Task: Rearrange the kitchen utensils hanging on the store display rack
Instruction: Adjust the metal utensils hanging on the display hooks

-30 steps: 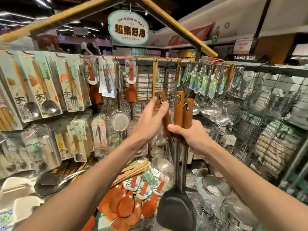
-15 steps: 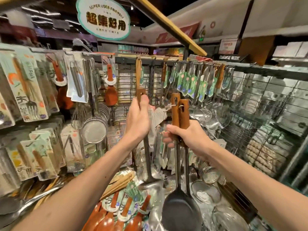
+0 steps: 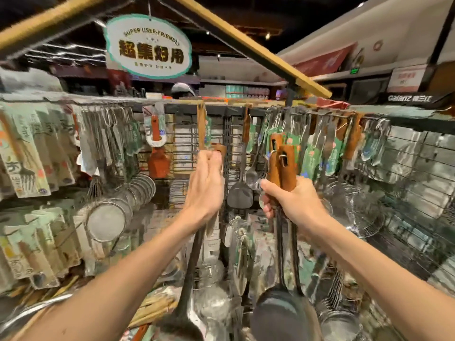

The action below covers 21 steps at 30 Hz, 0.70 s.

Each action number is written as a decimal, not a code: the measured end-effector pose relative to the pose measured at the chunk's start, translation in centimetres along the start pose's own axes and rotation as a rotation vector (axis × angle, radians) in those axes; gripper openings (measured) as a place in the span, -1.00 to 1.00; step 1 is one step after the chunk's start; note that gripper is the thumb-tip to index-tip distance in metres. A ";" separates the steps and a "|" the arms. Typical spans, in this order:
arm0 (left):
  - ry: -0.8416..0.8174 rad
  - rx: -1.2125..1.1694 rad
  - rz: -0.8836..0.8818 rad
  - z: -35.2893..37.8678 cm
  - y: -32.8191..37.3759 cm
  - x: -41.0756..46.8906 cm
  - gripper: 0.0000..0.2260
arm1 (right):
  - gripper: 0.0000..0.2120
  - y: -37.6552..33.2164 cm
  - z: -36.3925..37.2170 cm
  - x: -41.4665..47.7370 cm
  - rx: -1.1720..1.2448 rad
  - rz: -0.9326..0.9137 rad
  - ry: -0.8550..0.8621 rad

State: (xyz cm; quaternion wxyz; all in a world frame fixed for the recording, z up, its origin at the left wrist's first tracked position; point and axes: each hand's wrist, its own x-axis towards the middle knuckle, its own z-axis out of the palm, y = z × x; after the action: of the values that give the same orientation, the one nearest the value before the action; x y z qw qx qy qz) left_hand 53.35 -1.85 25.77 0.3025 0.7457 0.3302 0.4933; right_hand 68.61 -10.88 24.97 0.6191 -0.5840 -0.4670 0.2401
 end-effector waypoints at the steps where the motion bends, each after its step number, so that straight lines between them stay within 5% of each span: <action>1: 0.003 0.021 -0.011 0.7 0.3 0.5 -0.82 | -0.80 0.1 -0.4 0.6 0.000 -0.004 -0.010; 21: 0.063 -0.171 0.167 9.6 6.0 8.5 -0.60 | -0.83 -1.2 -5.3 4.2 0.116 -0.065 -0.033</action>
State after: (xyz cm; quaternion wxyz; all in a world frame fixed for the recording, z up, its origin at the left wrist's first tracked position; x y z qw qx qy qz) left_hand 65.98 0.05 31.80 0.3125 0.7262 0.2330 0.5663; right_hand 74.72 -10.25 27.98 0.6516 -0.5275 -0.4812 0.2562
